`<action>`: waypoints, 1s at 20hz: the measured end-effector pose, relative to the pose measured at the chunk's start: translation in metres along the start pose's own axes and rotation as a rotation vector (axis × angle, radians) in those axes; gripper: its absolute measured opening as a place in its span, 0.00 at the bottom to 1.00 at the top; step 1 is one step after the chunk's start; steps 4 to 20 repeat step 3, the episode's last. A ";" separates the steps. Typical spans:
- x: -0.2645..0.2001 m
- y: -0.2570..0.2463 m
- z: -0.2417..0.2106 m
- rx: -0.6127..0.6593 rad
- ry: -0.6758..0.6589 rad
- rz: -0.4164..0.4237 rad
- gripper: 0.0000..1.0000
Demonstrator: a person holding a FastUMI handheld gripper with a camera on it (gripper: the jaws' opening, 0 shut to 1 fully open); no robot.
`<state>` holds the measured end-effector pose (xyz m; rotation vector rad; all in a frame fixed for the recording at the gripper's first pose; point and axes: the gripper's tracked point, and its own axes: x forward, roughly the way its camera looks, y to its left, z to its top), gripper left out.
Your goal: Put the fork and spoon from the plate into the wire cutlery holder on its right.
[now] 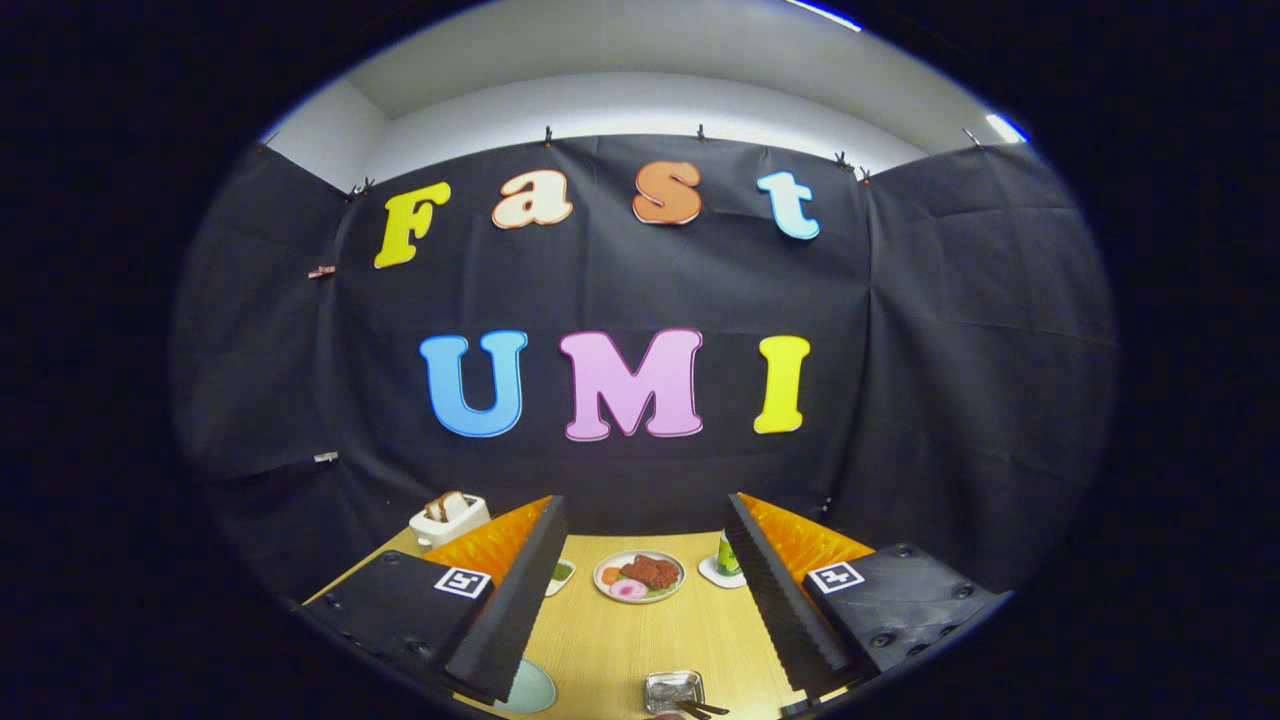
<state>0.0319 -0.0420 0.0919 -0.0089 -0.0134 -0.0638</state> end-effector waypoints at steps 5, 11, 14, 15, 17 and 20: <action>-0.014 -0.001 0.008 -0.048 -0.068 -0.046 0.99; -0.014 -0.001 0.008 -0.048 -0.068 -0.046 0.99; -0.014 -0.001 0.008 -0.048 -0.068 -0.046 0.99; -0.014 -0.001 0.008 -0.048 -0.068 -0.046 0.99; -0.014 -0.001 0.008 -0.048 -0.068 -0.046 0.99; -0.014 -0.001 0.008 -0.048 -0.068 -0.046 0.99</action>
